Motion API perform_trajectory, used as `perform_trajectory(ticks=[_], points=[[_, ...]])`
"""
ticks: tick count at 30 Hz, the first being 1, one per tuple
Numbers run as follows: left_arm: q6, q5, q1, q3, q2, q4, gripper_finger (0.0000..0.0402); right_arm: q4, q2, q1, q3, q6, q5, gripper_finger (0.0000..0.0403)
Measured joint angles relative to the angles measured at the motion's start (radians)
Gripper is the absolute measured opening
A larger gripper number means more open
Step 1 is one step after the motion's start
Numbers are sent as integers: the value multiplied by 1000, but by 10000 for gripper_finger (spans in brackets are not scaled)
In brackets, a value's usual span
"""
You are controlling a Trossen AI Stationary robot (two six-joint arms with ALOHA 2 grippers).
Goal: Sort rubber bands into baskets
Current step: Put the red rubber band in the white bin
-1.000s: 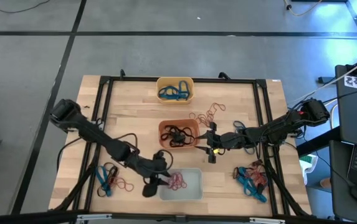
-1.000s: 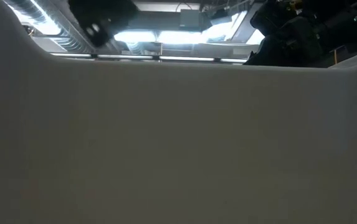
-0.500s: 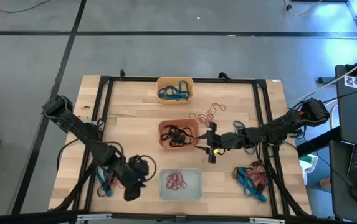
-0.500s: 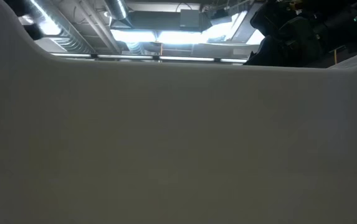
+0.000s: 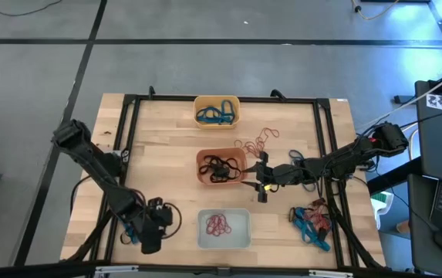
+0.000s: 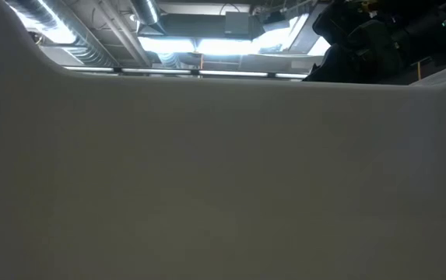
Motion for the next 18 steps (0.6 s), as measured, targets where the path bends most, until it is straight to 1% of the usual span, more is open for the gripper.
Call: perform_trajectory(ticks=[6,10,18], points=[[25,0,-23,-1,88,-21,133,0,1,0,0,0,0,182],[25,3,-29,-1,137,-50,133,21,27,0,0,0,0,182],[43,3,-61,2,186,-44,132,82,97,0,4,-2,0,182]])
